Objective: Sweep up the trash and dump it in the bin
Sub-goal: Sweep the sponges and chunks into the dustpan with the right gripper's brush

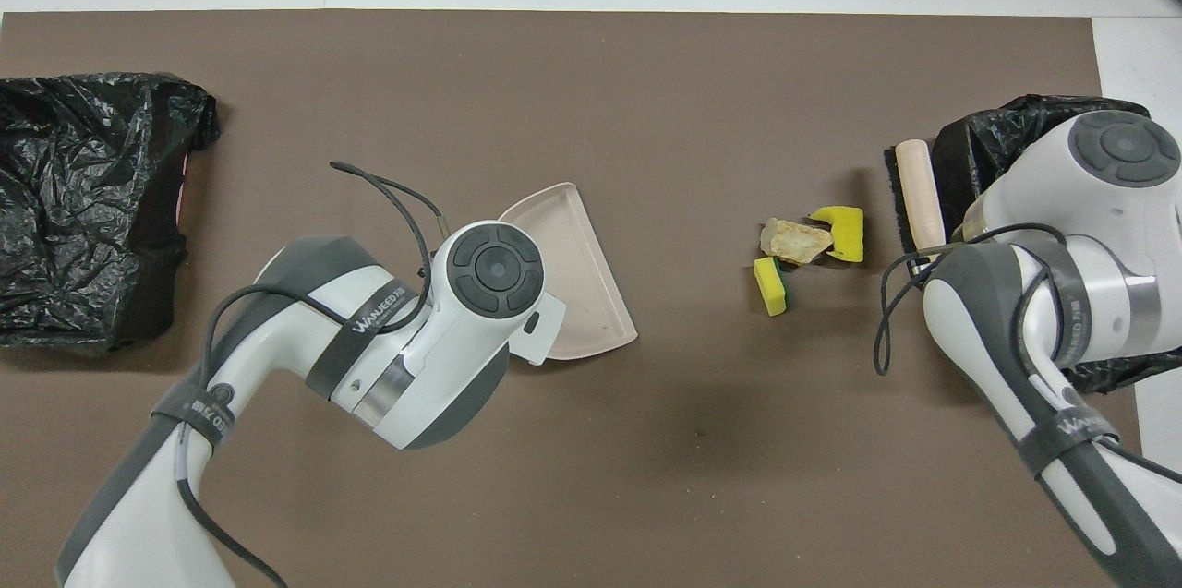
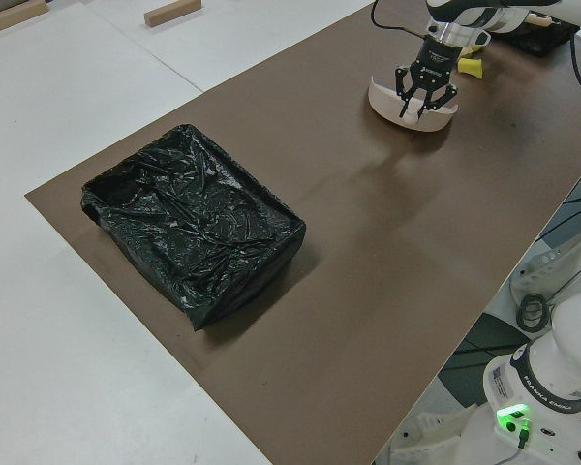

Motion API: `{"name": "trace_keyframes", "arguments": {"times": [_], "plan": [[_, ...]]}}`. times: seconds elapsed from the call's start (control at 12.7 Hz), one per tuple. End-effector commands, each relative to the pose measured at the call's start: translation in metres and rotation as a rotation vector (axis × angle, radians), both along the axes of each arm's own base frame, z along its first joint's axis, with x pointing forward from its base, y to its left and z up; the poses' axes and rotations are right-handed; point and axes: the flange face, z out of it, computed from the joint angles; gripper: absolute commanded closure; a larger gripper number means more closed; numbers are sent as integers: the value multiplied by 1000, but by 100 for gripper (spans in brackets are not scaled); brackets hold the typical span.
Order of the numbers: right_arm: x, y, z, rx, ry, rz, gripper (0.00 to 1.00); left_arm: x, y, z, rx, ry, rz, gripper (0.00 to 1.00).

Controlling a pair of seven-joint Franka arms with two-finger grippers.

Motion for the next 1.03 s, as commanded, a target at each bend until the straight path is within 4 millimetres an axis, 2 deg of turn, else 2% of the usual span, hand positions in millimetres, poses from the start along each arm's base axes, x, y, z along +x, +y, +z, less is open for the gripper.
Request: {"name": "trace_keyframes", "arguments": {"times": [0.0,0.08,0.39,0.63,0.95], "plan": [[-20,-9,-22,15,42,29,100,-16,9,-2,12,-14,-38,100],[-23,-5,-26,19,45,35,100,-17,10,-5,15,-10,-37,100],[-23,37,-31,118,42,21,100,-20,9,-6,20,-1,-39,100],[-25,91,-39,110,38,55,100,-29,16,-10,30,14,-39,100],[-33,150,-46,170,36,43,100,-44,15,-13,31,18,-57,100]]}}
